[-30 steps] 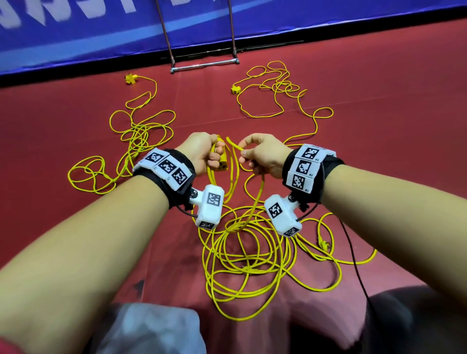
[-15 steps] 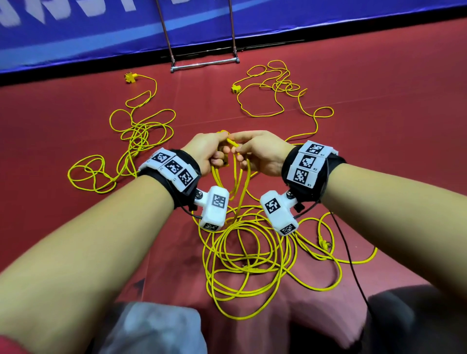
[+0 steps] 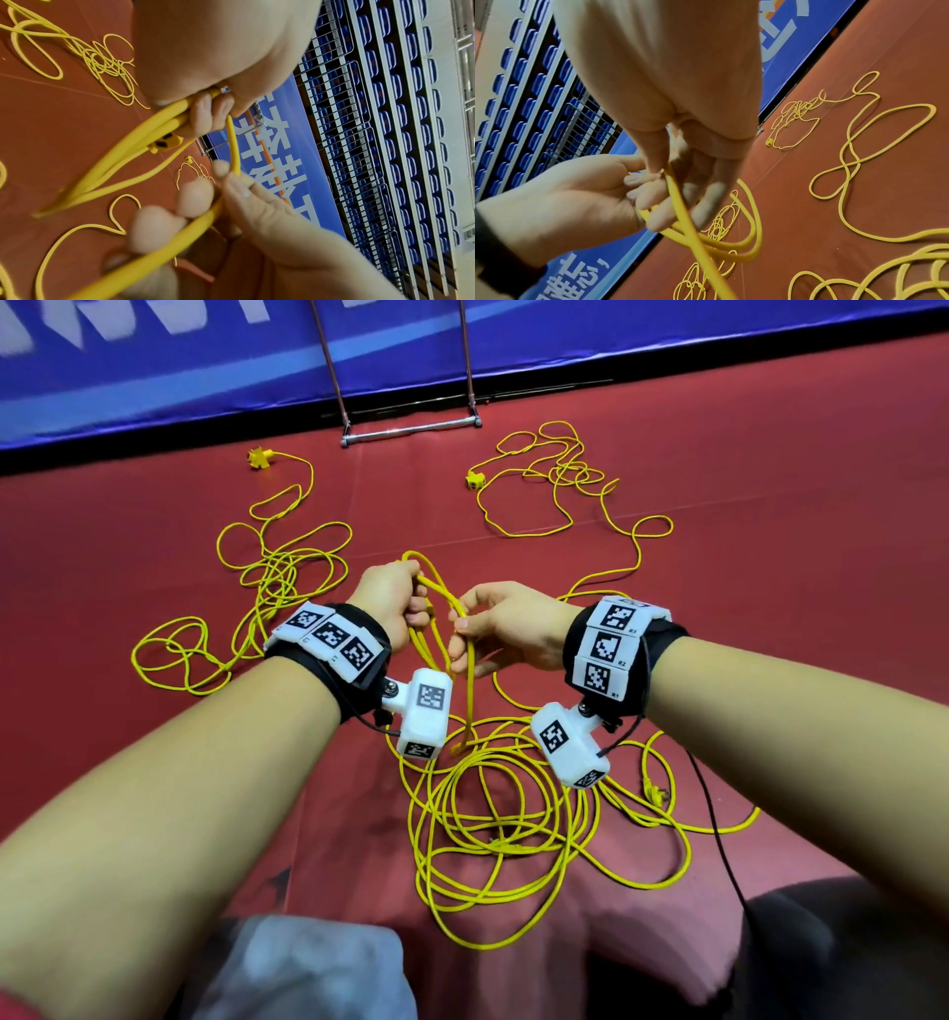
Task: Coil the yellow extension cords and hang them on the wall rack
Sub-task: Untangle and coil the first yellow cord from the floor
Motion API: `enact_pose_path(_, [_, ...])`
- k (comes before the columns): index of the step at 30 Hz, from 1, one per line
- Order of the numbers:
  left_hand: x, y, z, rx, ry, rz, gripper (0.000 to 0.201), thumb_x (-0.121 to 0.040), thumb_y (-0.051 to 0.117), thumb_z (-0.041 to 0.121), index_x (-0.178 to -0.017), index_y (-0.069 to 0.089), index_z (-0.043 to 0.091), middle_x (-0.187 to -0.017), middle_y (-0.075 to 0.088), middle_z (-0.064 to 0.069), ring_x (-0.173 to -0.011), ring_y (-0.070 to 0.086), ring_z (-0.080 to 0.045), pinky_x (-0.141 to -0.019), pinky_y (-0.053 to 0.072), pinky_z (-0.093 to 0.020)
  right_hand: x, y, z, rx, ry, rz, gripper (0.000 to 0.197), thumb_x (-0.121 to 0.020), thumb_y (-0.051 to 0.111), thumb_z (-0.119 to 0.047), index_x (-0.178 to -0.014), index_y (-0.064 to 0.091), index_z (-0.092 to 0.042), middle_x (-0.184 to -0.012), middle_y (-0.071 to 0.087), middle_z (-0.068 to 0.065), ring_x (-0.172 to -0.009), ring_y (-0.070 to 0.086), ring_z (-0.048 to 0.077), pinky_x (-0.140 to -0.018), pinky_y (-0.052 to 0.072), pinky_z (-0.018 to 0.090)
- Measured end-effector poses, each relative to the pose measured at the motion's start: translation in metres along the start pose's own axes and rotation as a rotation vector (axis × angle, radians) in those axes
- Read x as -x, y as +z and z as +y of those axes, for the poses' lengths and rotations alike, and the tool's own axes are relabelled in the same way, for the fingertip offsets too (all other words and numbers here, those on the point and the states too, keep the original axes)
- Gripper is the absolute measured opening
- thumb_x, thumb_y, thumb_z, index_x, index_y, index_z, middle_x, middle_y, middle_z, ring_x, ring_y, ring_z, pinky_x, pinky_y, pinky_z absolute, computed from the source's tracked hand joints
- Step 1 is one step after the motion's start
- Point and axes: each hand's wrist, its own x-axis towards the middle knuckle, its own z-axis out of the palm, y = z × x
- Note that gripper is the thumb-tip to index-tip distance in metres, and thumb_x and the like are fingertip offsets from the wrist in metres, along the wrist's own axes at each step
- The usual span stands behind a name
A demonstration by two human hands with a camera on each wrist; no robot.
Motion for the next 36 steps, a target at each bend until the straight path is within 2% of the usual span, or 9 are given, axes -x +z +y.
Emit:
enact_pose_path(7, [-0.001, -0.003, 0.001, 0.026, -0.091, -0.024, 0.029, -0.104, 0.041, 0.018, -0.076, 0.043, 0.009, -0.066, 0.043, -0.006, -0.033, 0.037, -0.011, -0.032, 0.024, -0.014, 0.0, 0.006, -0.007, 0.001, -0.014, -0.067, 0.021, -0.105, 0.037, -0.007, -0.092, 0.053, -0.01, -0.084, 0.069, 0.01, -0.056, 0.063, 0.015, -0.053, 0.054, 0.027])
enact_pose_path(12, [0.0, -0.001, 0.006, 0.147, -0.159, -0.019, 0.03, -0.104, 0.039, 0.022, -0.075, 0.046, 0.014, -0.066, 0.046, -0.003, -0.053, 0.043, -0.017, -0.051, 0.039, -0.024, -0.001, 0.007, -0.006, -0.036, 0.011, -0.141, 0.012, -0.103, 0.045, -0.011, -0.096, 0.055, -0.009, -0.078, 0.07, 0.007, -0.062, 0.066, 0.017, -0.064, 0.057, 0.033])
enact_pose_path(17, [0.0, -0.003, 0.017, 0.394, -0.114, 0.006, 0.027, -0.1, 0.033, 0.01, -0.075, 0.041, 0.012, -0.055, 0.037, -0.006, -0.044, 0.043, -0.018, -0.051, 0.05, -0.03, 0.001, 0.0, 0.005, 0.123, 0.036, -0.274, 0.013, -0.095, 0.057, -0.005, -0.084, 0.06, -0.012, -0.073, 0.066, 0.008, -0.071, 0.068, 0.023, -0.071, 0.054, 0.032])
enact_pose_path(20, [-0.004, -0.016, 0.024, 0.481, -0.092, 0.062, 0.027, -0.099, 0.03, 0.005, -0.073, 0.038, 0.011, -0.05, 0.032, -0.005, -0.029, 0.037, -0.016, -0.043, 0.042, -0.018, -0.004, -0.01, 0.018, 0.259, 0.059, -0.286, 0.018, -0.091, 0.059, 0.003, -0.079, 0.064, -0.01, -0.076, 0.061, 0.016, -0.068, 0.06, 0.022, -0.069, 0.05, 0.027])
enact_pose_path(23, [-0.009, -0.031, 0.029, 0.466, -0.06, 0.155, 0.025, -0.09, 0.029, -0.002, -0.071, 0.034, 0.012, -0.057, 0.03, -0.003, -0.031, 0.028, -0.012, -0.041, 0.031, -0.014, -0.006, -0.023, 0.027, 0.44, 0.051, -0.252, 0.018, -0.088, 0.062, 0.004, -0.08, 0.067, -0.01, -0.085, 0.061, 0.02, -0.064, 0.059, 0.016, -0.073, 0.046, 0.03])
enact_pose_path(26, [-0.006, -0.038, 0.032, 0.435, -0.035, 0.199, 0.022, -0.072, 0.03, -0.006, -0.069, 0.031, 0.016, -0.058, 0.029, -0.001, -0.041, 0.021, -0.011, -0.045, 0.02, -0.014, -0.009, -0.034, 0.032, 0.649, 0.042, -0.207, 0.016, -0.087, 0.066, -0.001, -0.079, 0.069, -0.015, -0.077, 0.066, 0.01, -0.062, 0.063, 0.008, -0.075, 0.048, 0.028])
enact_pose_path(29, [0.003, -0.039, 0.036, 0.423, 0.023, 0.155, 0.021, -0.051, 0.036, 0.006, -0.065, 0.026, 0.018, -0.057, 0.024, 0.001, -0.04, 0.017, -0.01, -0.048, 0.013, -0.013, -0.013, -0.041, 0.041, 0.839, 0.056, -0.191, 0.021, -0.086, 0.067, -0.002, -0.073, 0.065, -0.018, -0.068, 0.064, -0.002, -0.062, 0.061, 0.007, -0.068, 0.048, 0.02])
enact_pose_path(32, [0.003, -0.043, 0.04, 0.44, -0.004, 0.14, 0.026, -0.074, 0.038, 0.001, -0.063, 0.024, 0.019, -0.056, 0.022, 0.003, -0.037, 0.015, -0.012, -0.041, 0.009, -0.016, -0.018, -0.05, 0.053, 0.991, 0.096, -0.164, 0.023, -0.085, 0.068, -0.006, -0.07, 0.062, -0.023, -0.067, 0.063, -0.006, -0.063, 0.058, 0.006, -0.067, 0.047, 0.02])
enact_pose_path(36, [-0.005, -0.05, 0.044, 0.541, -0.001, 0.156, 0.033, -0.095, 0.037, 0.011, -0.063, 0.031, 0.019, -0.048, 0.023, 0.006, -0.031, 0.015, -0.012, -0.036, 0.009, -0.014, -0.018, -0.062, 0.063, 1.102, 0.145, -0.121, 0.014, -0.084, 0.067, -0.01, -0.073, 0.064, -0.02, -0.063, 0.064, -0.008, -0.066, 0.061, 0.01, -0.077, 0.05, 0.028])
